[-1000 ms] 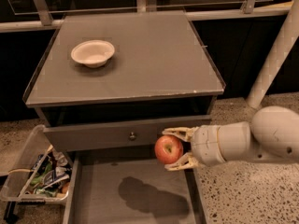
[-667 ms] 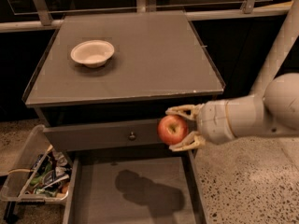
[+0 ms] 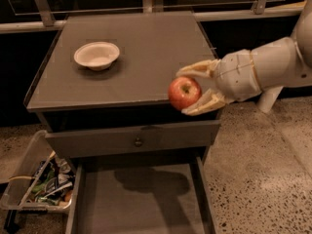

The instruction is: Pick apple from middle drawer and place on counter

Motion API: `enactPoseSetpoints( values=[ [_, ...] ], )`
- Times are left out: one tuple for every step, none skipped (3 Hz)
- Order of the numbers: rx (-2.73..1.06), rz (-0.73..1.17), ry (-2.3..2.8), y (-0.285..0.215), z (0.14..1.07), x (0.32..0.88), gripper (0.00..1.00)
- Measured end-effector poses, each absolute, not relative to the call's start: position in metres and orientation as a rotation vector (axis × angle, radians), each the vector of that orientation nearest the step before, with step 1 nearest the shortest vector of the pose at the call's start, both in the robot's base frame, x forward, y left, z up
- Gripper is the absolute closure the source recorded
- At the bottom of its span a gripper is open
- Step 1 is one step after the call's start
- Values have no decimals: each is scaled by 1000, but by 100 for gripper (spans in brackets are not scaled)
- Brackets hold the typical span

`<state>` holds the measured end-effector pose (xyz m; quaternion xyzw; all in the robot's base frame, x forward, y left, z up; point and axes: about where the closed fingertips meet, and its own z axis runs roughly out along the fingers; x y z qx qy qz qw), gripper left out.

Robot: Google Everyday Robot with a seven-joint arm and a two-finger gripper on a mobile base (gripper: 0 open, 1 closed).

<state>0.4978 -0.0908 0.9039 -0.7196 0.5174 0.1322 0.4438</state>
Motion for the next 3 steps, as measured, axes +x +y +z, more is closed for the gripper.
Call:
enactPoseSetpoints(
  values=[
    [-1779,303,1254,-92,924,503,100],
    [-1780,306,1256,-91,922,503,100],
    [-1712,283,1286,-95,926,517,100]
  ],
)
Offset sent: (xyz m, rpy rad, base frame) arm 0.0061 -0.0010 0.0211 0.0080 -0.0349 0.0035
